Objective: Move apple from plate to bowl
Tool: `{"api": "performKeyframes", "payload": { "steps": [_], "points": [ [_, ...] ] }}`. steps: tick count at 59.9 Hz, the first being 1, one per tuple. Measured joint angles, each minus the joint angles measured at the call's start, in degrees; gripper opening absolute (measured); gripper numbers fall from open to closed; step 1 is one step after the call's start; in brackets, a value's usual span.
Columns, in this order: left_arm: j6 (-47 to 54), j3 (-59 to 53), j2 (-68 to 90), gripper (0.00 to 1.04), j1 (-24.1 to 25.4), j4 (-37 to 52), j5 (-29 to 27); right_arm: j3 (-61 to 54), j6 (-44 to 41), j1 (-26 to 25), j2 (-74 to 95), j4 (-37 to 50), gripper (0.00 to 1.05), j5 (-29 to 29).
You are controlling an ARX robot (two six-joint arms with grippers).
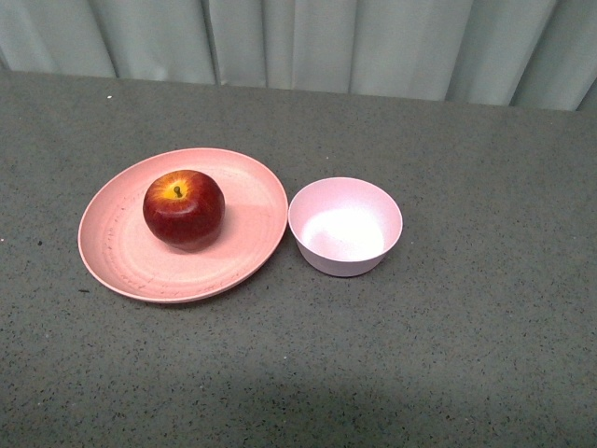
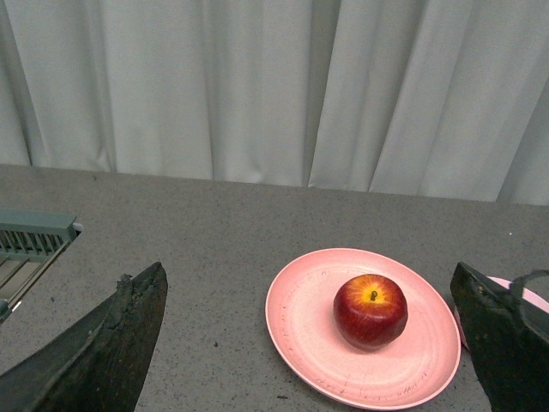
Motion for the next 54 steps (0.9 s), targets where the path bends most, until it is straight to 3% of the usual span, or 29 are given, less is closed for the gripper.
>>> {"api": "performKeyframes", "payload": {
  "steps": [7,10,17,19,38,45,54],
  "points": [
    [0.00,0.00,0.00,0.98,0.00,0.00,0.00,0.00,0.02,0.00,0.00,0.00,0.97,0.00],
    [0.02,0.00,0.00,0.98,0.00,0.00,0.02,0.00,0.07,0.02,0.00,-0.02,0.96,0.00],
    [-4.48,3.02,9.60,0.98,-4.00,-6.32,-18.45,0.00,0.04,0.02,-0.02,0.00,0.95,0.04],
    [-4.85,3.04,13.11,0.98,-3.69,-4.46,-20.09,0.00,0.04,0.00,-0.04,0.00,0.95,0.02],
    [-8.96,12.87,55.93,0.98,2.05,29.62,-11.02,0.00,0.04,-0.02,-0.04,-0.02,0.95,-0.02],
    [-11.15,20.17,71.38,0.98,1.97,31.63,-8.07,0.00,0.04,-0.02,-0.04,-0.02,0.95,-0.02],
    [-14.58,29.79,85.90,0.98,0.31,27.50,-4.63,0.00,0.04,-0.02,-0.04,-0.02,0.95,-0.04]
  ]
}}
